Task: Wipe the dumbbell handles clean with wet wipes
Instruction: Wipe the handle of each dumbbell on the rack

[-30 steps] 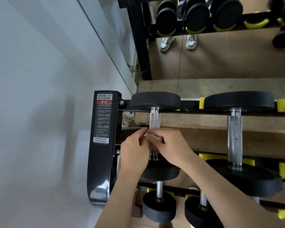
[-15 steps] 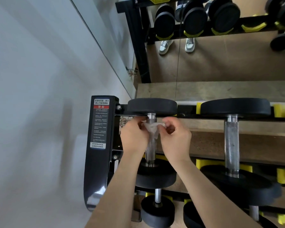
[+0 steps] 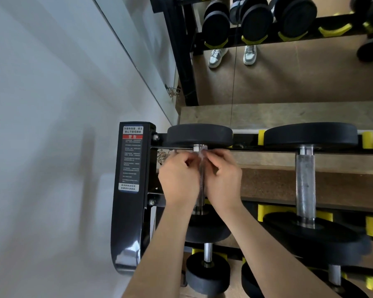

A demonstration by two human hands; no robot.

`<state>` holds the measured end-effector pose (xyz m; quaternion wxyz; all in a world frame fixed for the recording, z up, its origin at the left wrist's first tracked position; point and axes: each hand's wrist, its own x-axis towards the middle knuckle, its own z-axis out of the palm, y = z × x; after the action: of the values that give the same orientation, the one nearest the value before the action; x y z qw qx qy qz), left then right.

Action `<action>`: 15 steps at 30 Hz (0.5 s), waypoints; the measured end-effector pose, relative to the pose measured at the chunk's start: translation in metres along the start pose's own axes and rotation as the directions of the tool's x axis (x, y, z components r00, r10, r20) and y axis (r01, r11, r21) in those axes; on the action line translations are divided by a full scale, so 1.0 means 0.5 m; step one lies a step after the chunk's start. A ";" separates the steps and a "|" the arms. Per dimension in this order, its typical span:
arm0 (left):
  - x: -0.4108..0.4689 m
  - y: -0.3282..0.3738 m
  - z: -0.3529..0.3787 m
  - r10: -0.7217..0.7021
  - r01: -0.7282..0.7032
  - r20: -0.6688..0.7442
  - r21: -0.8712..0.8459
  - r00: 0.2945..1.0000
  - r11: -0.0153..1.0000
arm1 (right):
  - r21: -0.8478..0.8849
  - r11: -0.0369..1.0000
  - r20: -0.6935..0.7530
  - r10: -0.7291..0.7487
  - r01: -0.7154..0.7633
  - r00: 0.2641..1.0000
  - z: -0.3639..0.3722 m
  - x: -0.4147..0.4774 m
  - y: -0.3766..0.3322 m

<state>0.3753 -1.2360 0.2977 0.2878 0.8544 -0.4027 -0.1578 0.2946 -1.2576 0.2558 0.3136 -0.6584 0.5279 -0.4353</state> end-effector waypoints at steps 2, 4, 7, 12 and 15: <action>-0.030 -0.018 -0.010 0.084 -0.088 0.054 0.080 0.995 0.993 | 0.004 1.000 0.034 0.012 -0.012 0.999 -0.008 -0.009 0.006; -0.036 -0.023 -0.010 0.135 -0.138 0.055 0.068 0.989 0.988 | 0.020 0.999 0.066 0.023 -0.025 0.998 -0.017 -0.019 0.007; 0.003 0.001 0.008 0.201 -0.201 -0.040 -0.004 0.979 0.980 | 0.048 0.994 0.059 0.092 -0.094 0.994 -0.016 -0.009 0.003; -0.005 -0.021 0.005 0.222 -0.221 -0.022 0.006 0.975 0.975 | 0.067 0.992 0.133 0.098 -0.108 0.986 -0.021 -0.001 -0.002; -0.037 -0.049 -0.013 0.186 -0.195 0.133 0.053 0.973 0.979 | -0.025 1.000 0.204 0.022 -0.018 0.979 -0.041 -0.037 0.007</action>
<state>0.3815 -1.2066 0.2884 0.2472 0.8090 -0.5054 -0.1702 0.2732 -1.2398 0.2569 0.3630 -0.6978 0.5044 -0.3562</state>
